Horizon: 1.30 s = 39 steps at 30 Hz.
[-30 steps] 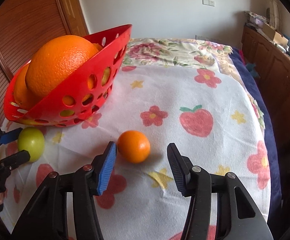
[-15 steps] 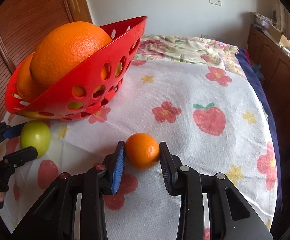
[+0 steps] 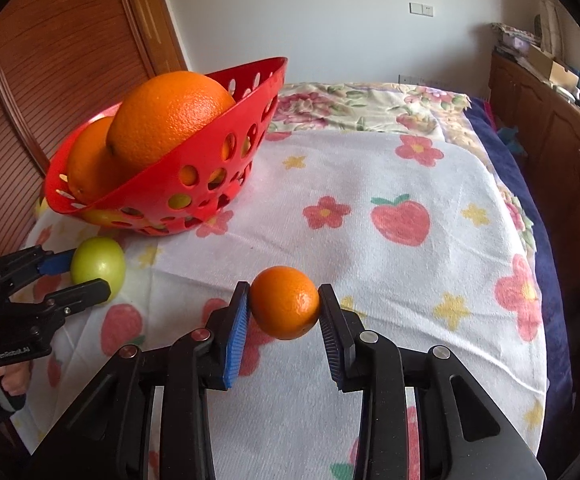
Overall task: Organize fruits
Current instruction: 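Close the left tool on the green lime while the right tool grasps the tangerine, then lift and carry the lime and tangerine with both tools over the red basket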
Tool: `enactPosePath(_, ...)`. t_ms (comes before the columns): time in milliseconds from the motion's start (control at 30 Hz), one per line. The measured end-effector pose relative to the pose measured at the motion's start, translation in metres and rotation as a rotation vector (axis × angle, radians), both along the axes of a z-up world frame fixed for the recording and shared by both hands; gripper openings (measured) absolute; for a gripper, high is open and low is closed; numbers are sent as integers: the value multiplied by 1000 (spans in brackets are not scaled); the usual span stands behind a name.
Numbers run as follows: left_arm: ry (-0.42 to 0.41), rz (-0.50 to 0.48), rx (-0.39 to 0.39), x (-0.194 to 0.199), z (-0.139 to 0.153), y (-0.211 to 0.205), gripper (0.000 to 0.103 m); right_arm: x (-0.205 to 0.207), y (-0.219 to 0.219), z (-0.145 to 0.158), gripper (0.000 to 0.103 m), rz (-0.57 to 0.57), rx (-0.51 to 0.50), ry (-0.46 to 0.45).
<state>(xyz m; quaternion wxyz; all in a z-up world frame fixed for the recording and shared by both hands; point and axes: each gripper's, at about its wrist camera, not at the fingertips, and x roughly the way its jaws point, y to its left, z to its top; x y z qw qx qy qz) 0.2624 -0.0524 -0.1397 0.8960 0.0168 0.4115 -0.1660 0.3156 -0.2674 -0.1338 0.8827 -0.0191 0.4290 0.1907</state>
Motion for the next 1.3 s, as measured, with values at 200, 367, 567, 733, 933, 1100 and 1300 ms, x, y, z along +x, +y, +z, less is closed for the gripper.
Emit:
enactPosePath(200,-2,7,-9,-9,5,6,52,-6,0,3,33,5,14,-6)
enactPosePath(367,-19,6,-18,-20,14,13,52,-13,-2,7,33,6,25,-13)
enactPosePath(567,-58,-11,-39,-36,38,22,52,-22,0,28,33,18,35,-55)
enactPosePath(733,-106,-14,-47,-45,62,26,52,-24,4,52,33,31,48,-99)
enactPosePath(933,-155,-9,-51,-41,84,34,52,-20,16,77,33,65,56,-150)
enactPosePath(1100,-181,0,-46,-27,93,44,52,-6,35,92,33,114,52,-176)
enactPosePath(1300,-197,21,-43,-2,97,56,52,21,64,93,34,166,41,-184)
